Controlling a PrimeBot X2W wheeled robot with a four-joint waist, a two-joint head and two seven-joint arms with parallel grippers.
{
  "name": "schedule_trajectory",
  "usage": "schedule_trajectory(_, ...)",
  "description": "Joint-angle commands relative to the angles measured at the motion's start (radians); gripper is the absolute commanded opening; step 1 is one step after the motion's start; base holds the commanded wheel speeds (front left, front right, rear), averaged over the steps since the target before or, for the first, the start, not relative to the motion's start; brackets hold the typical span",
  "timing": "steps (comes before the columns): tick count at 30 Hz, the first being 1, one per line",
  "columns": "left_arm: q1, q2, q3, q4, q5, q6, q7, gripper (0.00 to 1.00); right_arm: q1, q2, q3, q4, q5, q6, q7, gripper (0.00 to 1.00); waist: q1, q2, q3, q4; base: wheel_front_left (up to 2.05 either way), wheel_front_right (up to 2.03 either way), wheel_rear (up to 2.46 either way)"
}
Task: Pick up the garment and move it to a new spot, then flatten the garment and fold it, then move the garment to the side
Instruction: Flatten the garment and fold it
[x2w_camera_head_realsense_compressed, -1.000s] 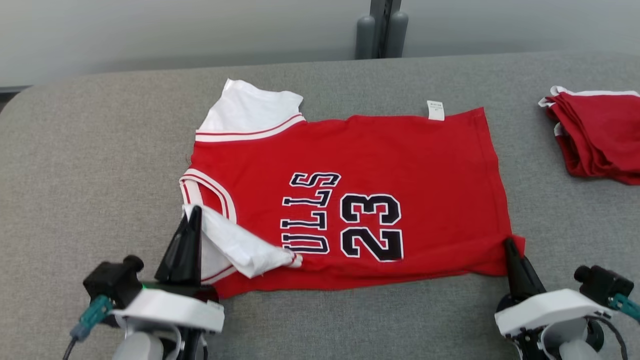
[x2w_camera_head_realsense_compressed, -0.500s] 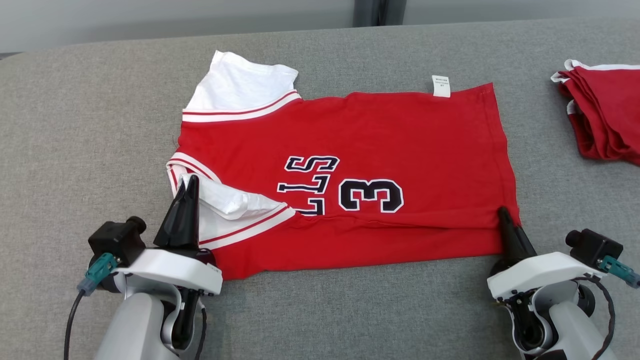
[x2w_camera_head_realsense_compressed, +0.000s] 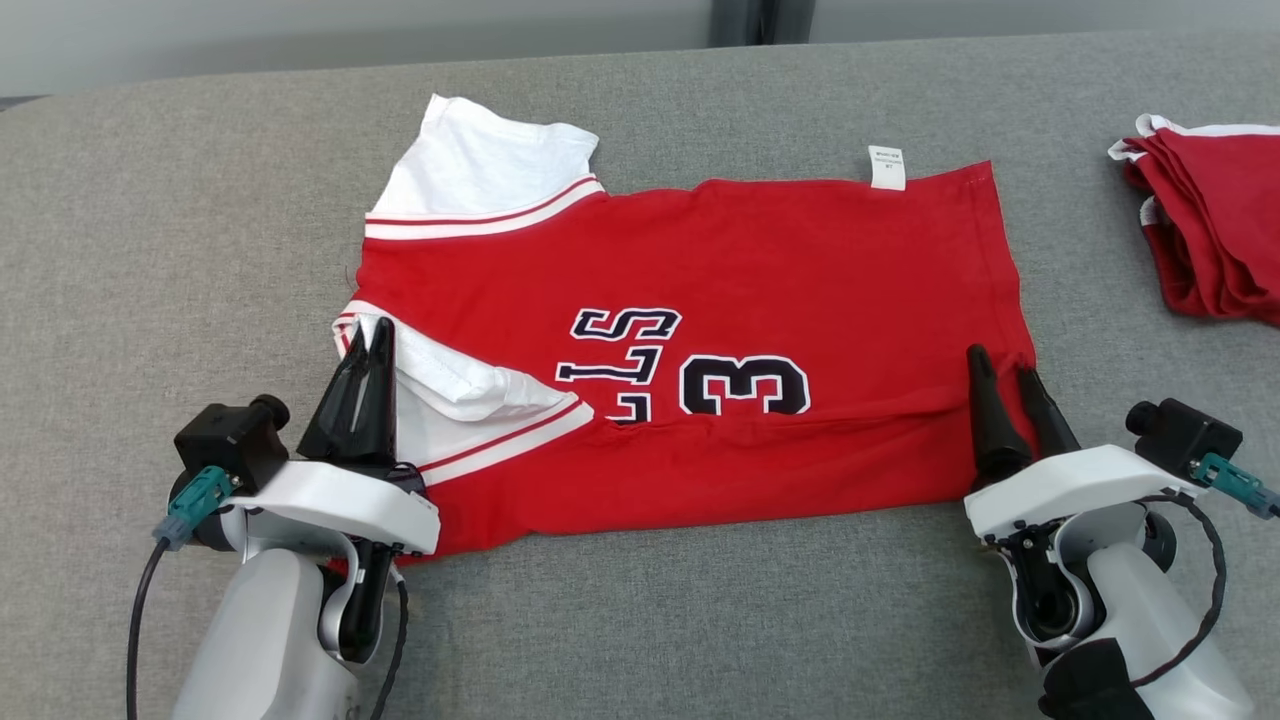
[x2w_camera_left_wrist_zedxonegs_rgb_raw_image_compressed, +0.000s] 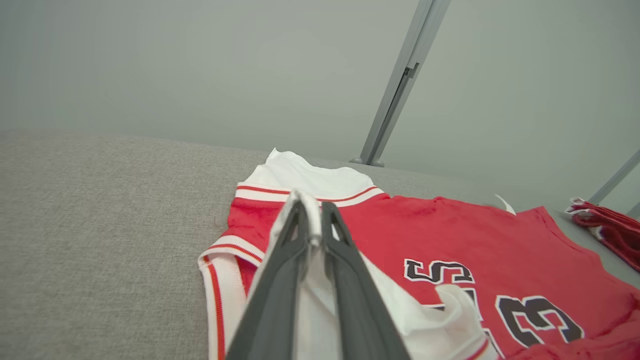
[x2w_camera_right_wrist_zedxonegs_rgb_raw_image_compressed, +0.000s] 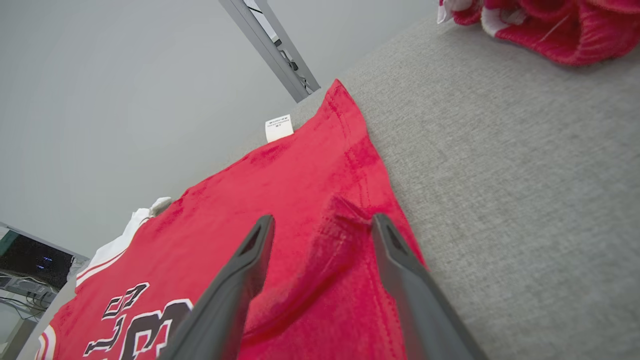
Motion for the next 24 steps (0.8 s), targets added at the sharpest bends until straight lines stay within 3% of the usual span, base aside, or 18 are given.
schedule_trajectory(1, -0.009, 0.003, 0.008, -0.005, 0.007, -0.003, -0.001, 1.0, -0.013, -0.004, 0.005, 0.0, 0.011, 0.002, -0.01, 1.0, 0.0, -0.0001, 0.0, 0.001, 0.0, 0.0, 0.0)
schedule_trajectory(13, 0.064, 0.001, 0.066, -0.097, -0.029, -0.01, -0.001, 1.0, -0.069, -0.006, -0.055, 0.007, -0.024, 0.002, -0.038, 1.0, 0.0, -0.0001, -0.008, 0.012, 0.0, 0.0, 0.0)
schedule_trajectory(24, 0.236, 0.001, 0.059, -0.113, -0.076, -0.003, 0.018, 1.0, 0.066, -0.018, -0.137, -0.207, -0.191, 0.002, -0.046, 1.0, 0.0, -0.0001, -0.05, 0.024, 0.0, 0.0, 0.0)
